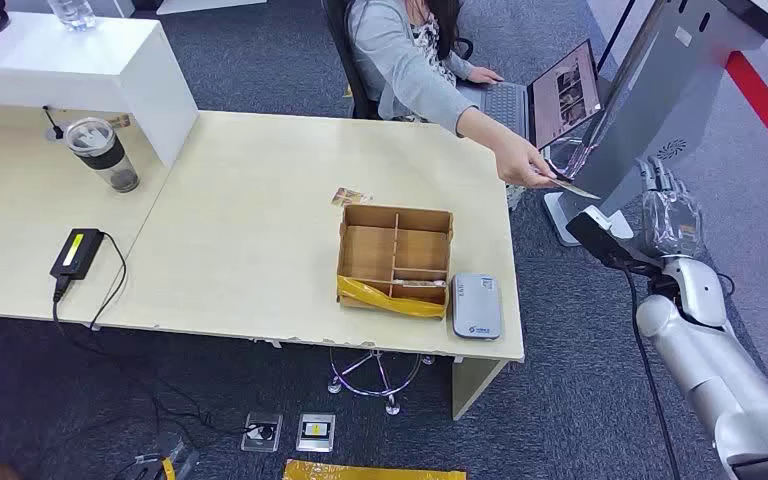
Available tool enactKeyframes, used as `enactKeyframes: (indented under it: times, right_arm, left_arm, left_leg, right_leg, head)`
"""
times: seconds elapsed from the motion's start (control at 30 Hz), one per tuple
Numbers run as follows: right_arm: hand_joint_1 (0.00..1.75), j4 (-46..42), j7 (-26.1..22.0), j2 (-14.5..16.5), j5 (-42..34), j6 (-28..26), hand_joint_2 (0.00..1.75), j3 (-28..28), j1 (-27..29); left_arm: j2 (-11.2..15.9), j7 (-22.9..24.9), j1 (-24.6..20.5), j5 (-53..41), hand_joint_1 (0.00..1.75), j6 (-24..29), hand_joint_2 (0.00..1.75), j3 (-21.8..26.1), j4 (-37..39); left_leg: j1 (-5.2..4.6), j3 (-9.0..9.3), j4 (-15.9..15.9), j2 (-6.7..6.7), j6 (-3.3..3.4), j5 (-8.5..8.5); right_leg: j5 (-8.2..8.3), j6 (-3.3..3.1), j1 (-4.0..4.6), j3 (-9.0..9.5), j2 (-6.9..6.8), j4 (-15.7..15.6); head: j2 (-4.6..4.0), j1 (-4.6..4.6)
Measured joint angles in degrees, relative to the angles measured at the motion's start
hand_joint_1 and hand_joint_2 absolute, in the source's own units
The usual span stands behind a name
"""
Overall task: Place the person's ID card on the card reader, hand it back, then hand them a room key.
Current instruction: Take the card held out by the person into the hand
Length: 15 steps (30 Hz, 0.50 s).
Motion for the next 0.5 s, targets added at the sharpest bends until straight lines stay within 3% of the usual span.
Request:
enactKeyframes:
  times: [0.5]
  right_arm:
    - [0.00, -8.2, 1.5, 3.7, -2.1, 4.6, 1.75, 5.3, -0.6]
  left_arm:
    - [-0.2, 0.0, 0.6, 0.1, 0.00, 0.1, 0.00, 0.0, 0.0]
  left_leg:
    - [0.00, 0.01, 0.0, 0.01, -0.02, 0.01]
  right_leg:
    - [0.00, 0.00, 0.00, -0.03, 0.02, 0.0]
  head:
    - [0.00, -0.01]
